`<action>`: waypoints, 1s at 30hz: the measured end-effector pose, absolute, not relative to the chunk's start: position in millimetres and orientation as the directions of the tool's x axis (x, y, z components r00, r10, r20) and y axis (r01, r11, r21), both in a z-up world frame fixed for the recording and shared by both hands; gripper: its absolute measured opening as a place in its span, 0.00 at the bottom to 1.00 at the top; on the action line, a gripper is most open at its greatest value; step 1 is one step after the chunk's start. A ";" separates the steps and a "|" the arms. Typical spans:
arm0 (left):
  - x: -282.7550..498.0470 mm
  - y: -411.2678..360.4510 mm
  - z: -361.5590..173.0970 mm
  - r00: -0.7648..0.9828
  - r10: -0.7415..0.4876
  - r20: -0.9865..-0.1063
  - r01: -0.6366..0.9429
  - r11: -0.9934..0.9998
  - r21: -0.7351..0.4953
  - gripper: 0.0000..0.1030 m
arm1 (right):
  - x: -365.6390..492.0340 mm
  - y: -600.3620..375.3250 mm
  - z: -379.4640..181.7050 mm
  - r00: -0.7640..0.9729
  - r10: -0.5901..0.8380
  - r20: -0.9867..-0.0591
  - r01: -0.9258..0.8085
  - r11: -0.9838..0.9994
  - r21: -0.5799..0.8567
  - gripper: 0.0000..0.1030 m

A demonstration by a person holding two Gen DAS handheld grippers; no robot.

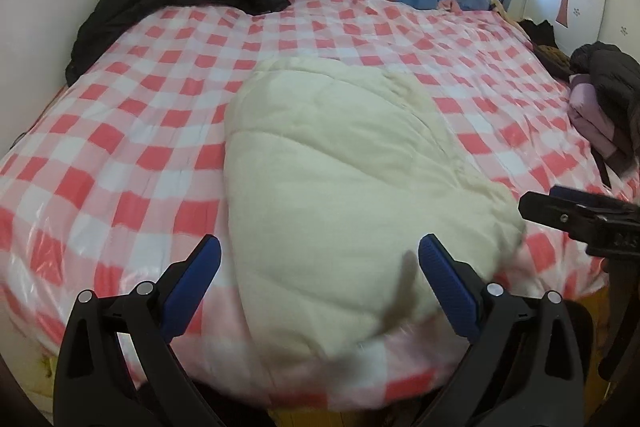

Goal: Fold large clothes

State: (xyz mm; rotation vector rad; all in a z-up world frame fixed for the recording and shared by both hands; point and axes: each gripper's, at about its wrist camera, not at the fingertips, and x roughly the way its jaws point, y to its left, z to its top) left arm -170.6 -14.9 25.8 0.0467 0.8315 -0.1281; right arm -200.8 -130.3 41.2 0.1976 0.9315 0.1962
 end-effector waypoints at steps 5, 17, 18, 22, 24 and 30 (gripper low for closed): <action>-205.6 -19.3 45.2 0.679 -0.099 -0.728 0.122 0.992 -0.021 0.92 | -243.1 -104.8 65.6 0.612 0.221 -0.760 -0.152 0.975 0.162 0.95; -238.9 -17.4 66.3 0.674 -0.093 -0.733 0.089 0.995 -0.044 0.92 | -267.8 -87.2 55.8 0.552 0.205 -0.808 -0.182 0.976 0.123 0.95; -238.3 -16.4 65.5 0.670 -0.091 -0.736 0.086 0.995 -0.045 0.92 | -267.9 -84.9 55.9 0.551 0.205 -0.809 -0.183 0.975 0.122 0.95; -237.1 -9.7 60.1 0.650 -0.097 -0.753 0.065 0.995 -0.072 0.92 | -267.8 -75.8 55.3 0.535 0.187 -0.824 -0.182 0.978 0.103 0.95; -235.3 -6.7 57.9 0.647 -0.082 -0.758 0.052 0.997 -0.064 0.92 | -266.1 -73.7 53.2 0.521 0.178 -0.835 -0.185 0.978 0.093 0.95; -230.4 0.8 51.5 0.627 -0.067 -0.777 0.024 0.998 -0.066 0.92 | -261.2 -70.0 48.4 0.524 0.099 -0.846 -0.177 0.984 0.005 0.95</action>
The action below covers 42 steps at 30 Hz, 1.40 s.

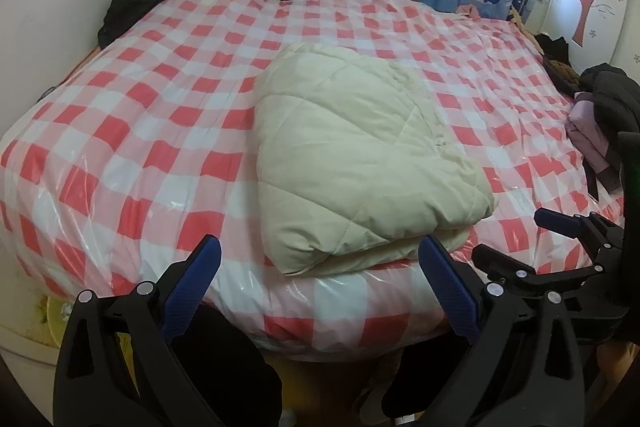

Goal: Fold large clothes

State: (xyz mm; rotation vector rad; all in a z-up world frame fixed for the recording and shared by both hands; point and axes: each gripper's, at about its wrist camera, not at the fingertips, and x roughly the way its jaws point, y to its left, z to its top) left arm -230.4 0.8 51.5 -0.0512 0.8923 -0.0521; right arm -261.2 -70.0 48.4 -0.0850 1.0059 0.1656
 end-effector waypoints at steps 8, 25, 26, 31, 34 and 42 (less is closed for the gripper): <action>-227.4 6.0 47.2 0.606 -0.062 -0.793 0.002 0.997 -0.077 0.92 | -257.3 -65.4 47.8 0.525 0.095 -0.846 -0.185 0.983 -0.005 0.95; -224.0 6.2 35.2 0.567 -0.095 -0.818 0.001 0.993 -0.115 0.92 | -255.9 -60.6 47.4 0.519 0.096 -0.849 -0.184 0.983 -0.002 0.95; -224.0 6.1 34.7 0.567 -0.096 -0.818 0.002 0.993 -0.115 0.92 | -255.5 -60.8 47.6 0.519 0.094 -0.849 -0.184 0.983 -0.004 0.95; -224.1 6.0 33.1 0.566 -0.090 -0.820 -0.002 0.994 -0.111 0.92 | -254.1 -62.5 43.9 0.517 0.081 -0.852 -0.185 0.983 -0.019 0.95; -224.9 4.7 28.8 0.562 -0.086 -0.823 -0.011 0.994 -0.112 0.92 | -253.6 -63.3 43.0 0.515 0.079 -0.853 -0.185 0.982 -0.021 0.95; -223.4 6.0 26.0 0.558 -0.083 -0.826 -0.015 0.994 -0.110 0.92 | -253.4 -71.3 40.3 0.516 0.062 -0.854 -0.176 0.984 -0.035 0.95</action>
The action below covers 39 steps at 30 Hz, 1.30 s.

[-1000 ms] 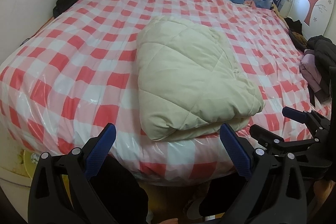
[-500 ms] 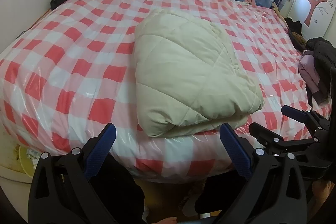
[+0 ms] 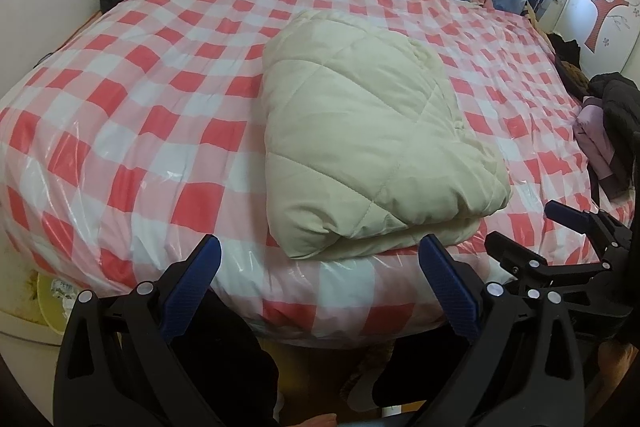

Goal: Fold large clothes

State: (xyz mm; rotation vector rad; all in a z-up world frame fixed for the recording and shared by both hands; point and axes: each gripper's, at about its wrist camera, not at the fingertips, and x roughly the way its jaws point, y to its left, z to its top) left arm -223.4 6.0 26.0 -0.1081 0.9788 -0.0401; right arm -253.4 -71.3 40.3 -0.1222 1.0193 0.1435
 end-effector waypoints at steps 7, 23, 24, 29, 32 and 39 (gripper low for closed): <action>-219.1 9.2 23.8 0.549 -0.084 -0.832 -0.009 0.994 -0.107 0.92 | -252.8 -76.0 44.0 0.530 0.045 -0.847 -0.177 0.983 -0.058 0.95; -217.5 9.1 21.6 0.547 -0.081 -0.833 -0.008 0.995 -0.102 0.92 | -258.6 -77.5 60.5 0.607 -0.065 -0.792 -0.152 0.969 -0.196 0.95; -216.8 9.5 22.3 0.546 -0.083 -0.834 -0.008 0.995 -0.104 0.92 | -259.3 -78.0 60.9 0.612 -0.073 -0.788 -0.149 0.967 -0.205 0.95; -217.6 8.3 21.9 0.545 -0.083 -0.834 -0.007 0.995 -0.103 0.92 | -259.1 -79.1 62.3 0.621 -0.086 -0.779 -0.147 0.964 -0.223 0.95; -216.6 8.5 21.9 0.545 -0.084 -0.834 -0.004 0.995 -0.103 0.92 | -258.4 -81.0 62.8 0.623 -0.091 -0.777 -0.144 0.963 -0.228 0.95; -217.6 7.0 21.4 0.545 -0.079 -0.834 -0.004 0.995 -0.097 0.92 | -257.7 -82.9 62.8 0.619 -0.085 -0.781 -0.140 0.966 -0.217 0.95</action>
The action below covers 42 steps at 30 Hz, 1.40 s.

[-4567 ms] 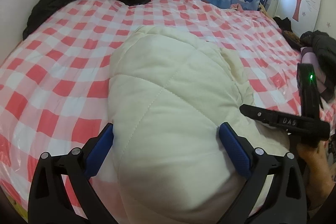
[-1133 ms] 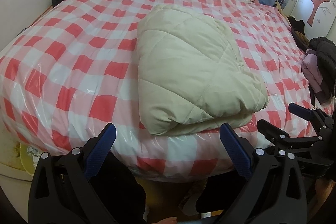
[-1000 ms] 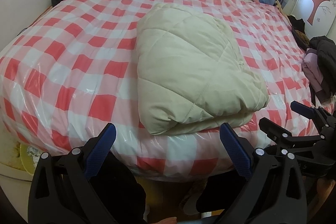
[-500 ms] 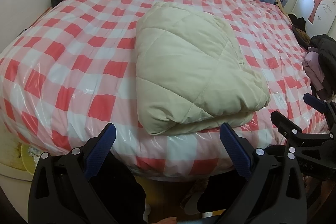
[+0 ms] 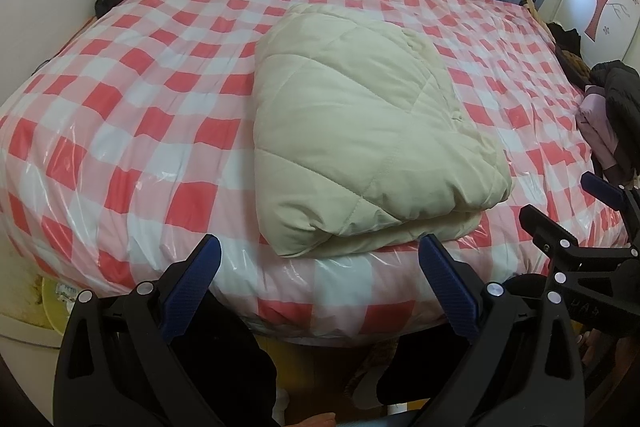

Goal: Fold large clothes

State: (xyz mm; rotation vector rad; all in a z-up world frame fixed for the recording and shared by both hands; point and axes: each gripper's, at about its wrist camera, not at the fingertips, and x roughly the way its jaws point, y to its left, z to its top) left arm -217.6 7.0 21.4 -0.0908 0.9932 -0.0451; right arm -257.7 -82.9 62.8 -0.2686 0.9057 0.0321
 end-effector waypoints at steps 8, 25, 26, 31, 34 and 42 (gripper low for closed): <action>-216.2 5.2 22.9 0.554 -0.060 -0.830 0.000 0.997 -0.072 0.92 | -256.9 -86.7 59.7 0.606 -0.069 -0.793 -0.145 0.970 -0.195 0.95; -220.5 2.9 32.1 0.578 -0.011 -0.816 0.007 1.000 -0.008 0.92 | -252.8 -83.9 52.3 0.576 -0.034 -0.817 -0.166 0.973 -0.158 0.95; -219.9 3.3 32.6 0.577 -0.010 -0.816 0.007 1.000 -0.008 0.92 | -252.6 -83.5 52.1 0.575 -0.035 -0.818 -0.167 0.973 -0.158 0.95; -220.5 1.2 32.2 0.577 -0.010 -0.816 0.008 1.000 -0.007 0.92 | -252.2 -82.4 51.7 0.572 -0.034 -0.819 -0.167 0.973 -0.157 0.95; -220.8 0.7 32.4 0.578 -0.010 -0.816 0.008 1.000 -0.007 0.92 | -252.2 -82.1 51.7 0.571 -0.034 -0.820 -0.167 0.973 -0.157 0.95; -221.7 1.3 32.9 0.576 -0.009 -0.817 0.009 1.000 -0.004 0.92 | -251.1 -82.3 47.5 0.564 -0.029 -0.825 -0.171 0.974 -0.151 0.95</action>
